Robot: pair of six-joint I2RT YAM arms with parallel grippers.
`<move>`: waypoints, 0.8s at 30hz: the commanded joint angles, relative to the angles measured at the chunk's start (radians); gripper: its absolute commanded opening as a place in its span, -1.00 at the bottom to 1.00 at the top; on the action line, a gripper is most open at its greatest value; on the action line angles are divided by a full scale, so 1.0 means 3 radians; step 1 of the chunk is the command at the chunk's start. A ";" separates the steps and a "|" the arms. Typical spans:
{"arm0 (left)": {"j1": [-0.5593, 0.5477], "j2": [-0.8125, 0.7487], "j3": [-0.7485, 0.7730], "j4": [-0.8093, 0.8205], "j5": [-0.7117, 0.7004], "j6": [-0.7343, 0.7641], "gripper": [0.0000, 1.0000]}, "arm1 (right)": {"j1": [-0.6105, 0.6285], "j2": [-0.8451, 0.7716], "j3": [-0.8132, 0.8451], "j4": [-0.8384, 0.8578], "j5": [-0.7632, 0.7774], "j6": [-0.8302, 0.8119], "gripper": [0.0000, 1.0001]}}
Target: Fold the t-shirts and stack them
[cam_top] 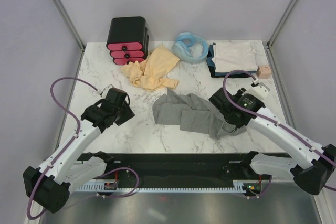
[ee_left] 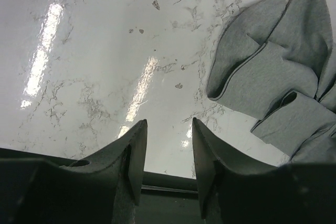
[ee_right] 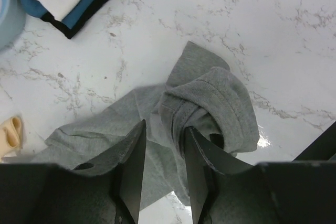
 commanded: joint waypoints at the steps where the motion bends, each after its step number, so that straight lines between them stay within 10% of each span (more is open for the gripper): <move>1: -0.0004 0.0033 0.0158 0.0154 0.0035 0.0171 -0.06 | -0.0009 0.0129 0.0591 -0.0097 0.0091 -0.0725 -0.14; 11: -0.0004 0.0012 0.0107 0.0185 0.0050 0.0186 -0.06 | -0.0014 0.0129 0.1073 -0.0405 0.0174 -0.0850 -0.07; 15: -0.0004 0.0073 0.0117 0.0246 0.0107 0.0201 -0.06 | -0.0014 0.0129 0.0792 0.1131 -0.0969 -0.2463 -0.05; 24: -0.0004 0.0048 0.0117 0.0251 0.0132 0.0247 -0.06 | 0.0302 0.1621 0.1221 0.0828 -0.2035 -0.3024 0.02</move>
